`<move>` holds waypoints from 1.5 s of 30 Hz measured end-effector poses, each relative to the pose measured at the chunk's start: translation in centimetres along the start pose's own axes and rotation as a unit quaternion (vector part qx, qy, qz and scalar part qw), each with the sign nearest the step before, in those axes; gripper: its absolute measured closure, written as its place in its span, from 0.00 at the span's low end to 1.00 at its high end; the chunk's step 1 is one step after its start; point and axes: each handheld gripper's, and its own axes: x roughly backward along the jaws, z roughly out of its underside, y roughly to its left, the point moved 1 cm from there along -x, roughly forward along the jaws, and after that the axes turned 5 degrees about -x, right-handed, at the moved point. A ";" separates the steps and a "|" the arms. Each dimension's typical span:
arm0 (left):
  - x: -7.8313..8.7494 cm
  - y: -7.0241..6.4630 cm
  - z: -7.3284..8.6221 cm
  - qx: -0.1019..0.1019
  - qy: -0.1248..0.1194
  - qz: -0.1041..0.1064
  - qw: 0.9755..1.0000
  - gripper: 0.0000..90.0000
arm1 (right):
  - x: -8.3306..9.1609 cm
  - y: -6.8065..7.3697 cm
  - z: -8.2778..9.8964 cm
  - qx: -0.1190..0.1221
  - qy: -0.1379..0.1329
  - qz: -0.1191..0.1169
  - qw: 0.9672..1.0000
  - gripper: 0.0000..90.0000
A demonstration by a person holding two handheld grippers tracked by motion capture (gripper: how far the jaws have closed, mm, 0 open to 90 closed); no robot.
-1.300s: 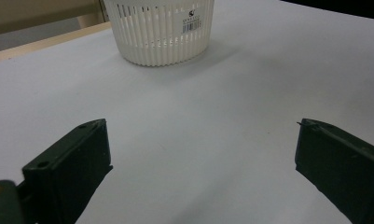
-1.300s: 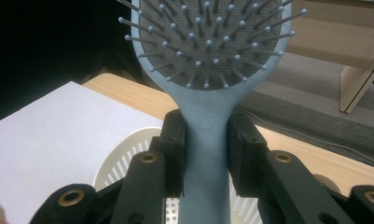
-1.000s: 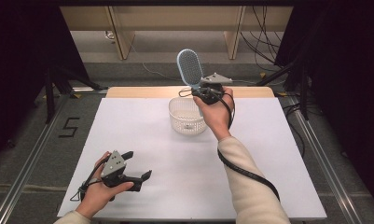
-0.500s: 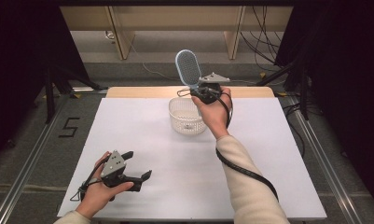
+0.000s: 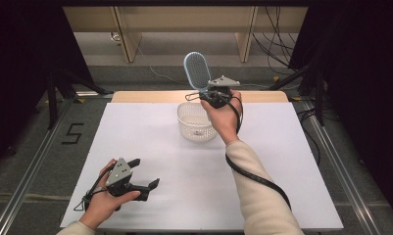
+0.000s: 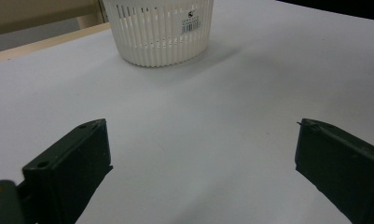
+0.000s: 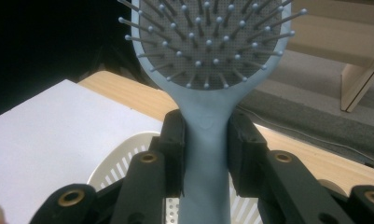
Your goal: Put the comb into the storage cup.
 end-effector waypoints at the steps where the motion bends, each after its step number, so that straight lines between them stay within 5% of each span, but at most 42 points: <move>1: 0.0 0.0 0.0 0.000 0.000 0.000 1.000 0.03 | -0.1 0.0 0.0 0.001 0.000 0.000 1.000 0.78; 45: -0.1 0.0 0.0 0.002 -0.002 0.002 1.000 0.03 | -1.9 0.0 0.3 0.004 0.004 0.007 1.000 0.78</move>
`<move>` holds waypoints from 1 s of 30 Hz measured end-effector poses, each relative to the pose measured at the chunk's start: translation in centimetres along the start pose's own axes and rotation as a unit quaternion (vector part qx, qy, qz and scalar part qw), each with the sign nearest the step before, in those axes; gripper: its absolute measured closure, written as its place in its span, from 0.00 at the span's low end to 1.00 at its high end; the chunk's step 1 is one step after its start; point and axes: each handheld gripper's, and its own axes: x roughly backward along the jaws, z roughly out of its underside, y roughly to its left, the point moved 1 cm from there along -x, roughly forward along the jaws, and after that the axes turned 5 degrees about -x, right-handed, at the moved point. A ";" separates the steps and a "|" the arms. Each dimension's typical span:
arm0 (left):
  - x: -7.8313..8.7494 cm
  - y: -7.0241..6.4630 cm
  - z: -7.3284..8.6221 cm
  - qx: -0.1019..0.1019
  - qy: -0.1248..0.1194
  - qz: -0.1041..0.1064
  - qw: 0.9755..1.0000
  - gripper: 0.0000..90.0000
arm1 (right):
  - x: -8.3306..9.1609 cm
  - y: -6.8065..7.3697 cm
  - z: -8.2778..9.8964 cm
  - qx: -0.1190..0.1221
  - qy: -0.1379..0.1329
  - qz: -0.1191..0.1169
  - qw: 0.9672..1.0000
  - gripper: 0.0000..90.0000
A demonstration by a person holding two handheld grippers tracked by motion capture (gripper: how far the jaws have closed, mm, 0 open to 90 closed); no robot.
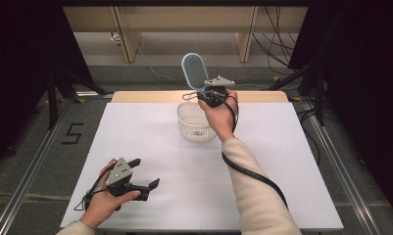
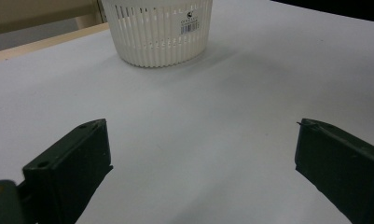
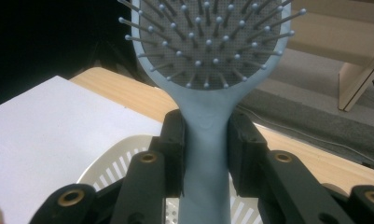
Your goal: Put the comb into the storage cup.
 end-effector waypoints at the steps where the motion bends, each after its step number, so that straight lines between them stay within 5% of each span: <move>1: 0.0 0.0 0.0 0.000 0.000 0.000 1.000 0.03 | 0.0 0.0 0.0 0.001 -0.001 0.000 1.000 0.78; 30: 0.0 0.0 0.0 0.001 -0.001 0.001 1.000 0.03 | -0.7 0.0 0.5 0.004 0.005 0.004 1.000 0.78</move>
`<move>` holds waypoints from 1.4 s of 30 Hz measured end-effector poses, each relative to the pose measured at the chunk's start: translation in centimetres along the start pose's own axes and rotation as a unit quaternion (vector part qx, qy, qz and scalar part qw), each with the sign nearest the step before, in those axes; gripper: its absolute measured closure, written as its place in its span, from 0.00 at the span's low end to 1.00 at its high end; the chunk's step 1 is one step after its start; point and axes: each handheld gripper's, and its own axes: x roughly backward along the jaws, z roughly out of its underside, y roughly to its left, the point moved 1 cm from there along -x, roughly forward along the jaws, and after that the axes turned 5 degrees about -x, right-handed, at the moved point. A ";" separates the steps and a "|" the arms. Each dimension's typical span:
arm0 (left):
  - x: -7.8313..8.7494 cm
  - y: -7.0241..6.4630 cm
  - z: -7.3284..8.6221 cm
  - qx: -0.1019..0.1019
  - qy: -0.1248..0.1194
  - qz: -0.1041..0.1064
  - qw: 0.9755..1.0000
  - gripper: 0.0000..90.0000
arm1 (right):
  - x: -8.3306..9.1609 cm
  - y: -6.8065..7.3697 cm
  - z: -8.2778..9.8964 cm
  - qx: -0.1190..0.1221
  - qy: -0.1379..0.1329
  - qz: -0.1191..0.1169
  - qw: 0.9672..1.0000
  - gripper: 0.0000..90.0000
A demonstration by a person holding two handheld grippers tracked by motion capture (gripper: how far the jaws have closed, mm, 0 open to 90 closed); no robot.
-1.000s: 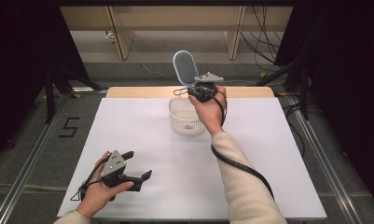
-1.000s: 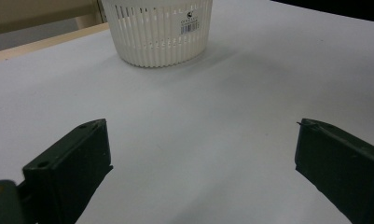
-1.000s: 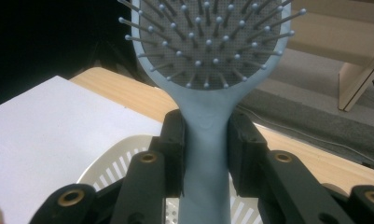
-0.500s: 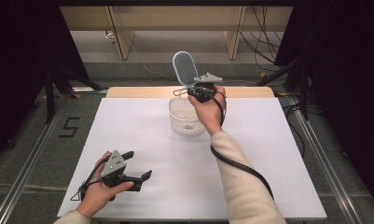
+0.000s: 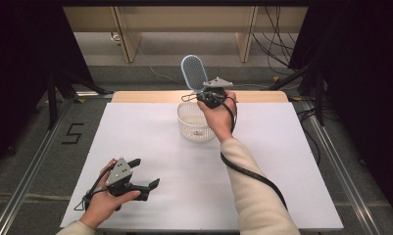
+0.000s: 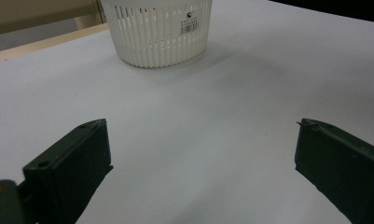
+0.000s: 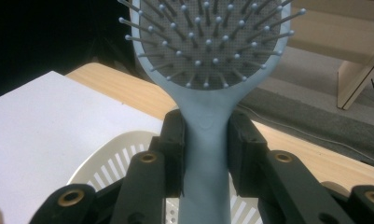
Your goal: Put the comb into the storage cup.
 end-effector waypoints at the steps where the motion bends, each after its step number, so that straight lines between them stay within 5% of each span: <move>1: 0.0 0.0 0.0 0.000 0.000 0.000 1.000 0.03 | 0.0 0.0 0.0 0.000 0.000 0.000 1.000 0.78; 42: 0.0 0.0 0.0 -0.001 0.001 0.001 1.000 0.04 | -0.7 0.4 1.0 0.018 0.015 0.001 1.000 0.78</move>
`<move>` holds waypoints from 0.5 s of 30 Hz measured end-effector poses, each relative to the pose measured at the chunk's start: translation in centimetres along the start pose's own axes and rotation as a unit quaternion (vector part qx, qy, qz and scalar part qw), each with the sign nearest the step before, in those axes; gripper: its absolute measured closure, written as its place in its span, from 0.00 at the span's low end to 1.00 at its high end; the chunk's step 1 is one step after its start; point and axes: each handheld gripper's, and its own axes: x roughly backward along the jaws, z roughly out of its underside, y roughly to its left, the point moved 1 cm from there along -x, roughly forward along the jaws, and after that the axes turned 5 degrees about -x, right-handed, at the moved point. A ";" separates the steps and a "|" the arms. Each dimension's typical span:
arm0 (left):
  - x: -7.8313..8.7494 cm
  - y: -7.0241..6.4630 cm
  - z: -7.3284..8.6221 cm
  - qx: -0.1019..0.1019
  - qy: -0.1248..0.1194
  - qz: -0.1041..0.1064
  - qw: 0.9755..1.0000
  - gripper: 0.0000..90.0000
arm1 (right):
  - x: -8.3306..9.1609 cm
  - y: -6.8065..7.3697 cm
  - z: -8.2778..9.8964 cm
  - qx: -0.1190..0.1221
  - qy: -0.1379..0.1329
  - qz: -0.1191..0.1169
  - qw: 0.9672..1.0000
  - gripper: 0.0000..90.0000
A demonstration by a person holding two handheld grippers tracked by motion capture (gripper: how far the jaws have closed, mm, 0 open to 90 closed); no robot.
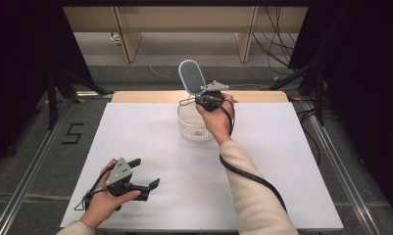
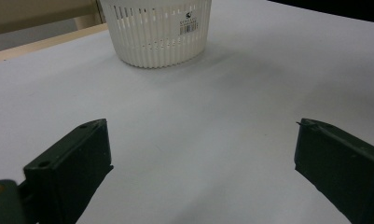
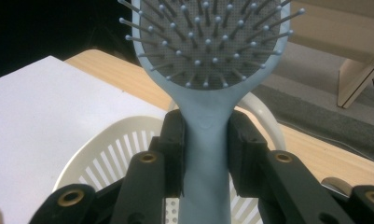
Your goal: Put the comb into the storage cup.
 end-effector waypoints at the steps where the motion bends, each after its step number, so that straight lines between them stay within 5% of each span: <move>1: 0.0 0.0 0.0 0.000 0.000 0.000 1.000 0.04 | 0.0 0.0 0.0 0.000 0.000 0.000 1.000 0.78; 15: 0.0 0.0 0.0 0.000 0.000 0.000 1.000 0.04 | -0.3 0.1 0.5 0.003 0.007 0.000 1.000 0.78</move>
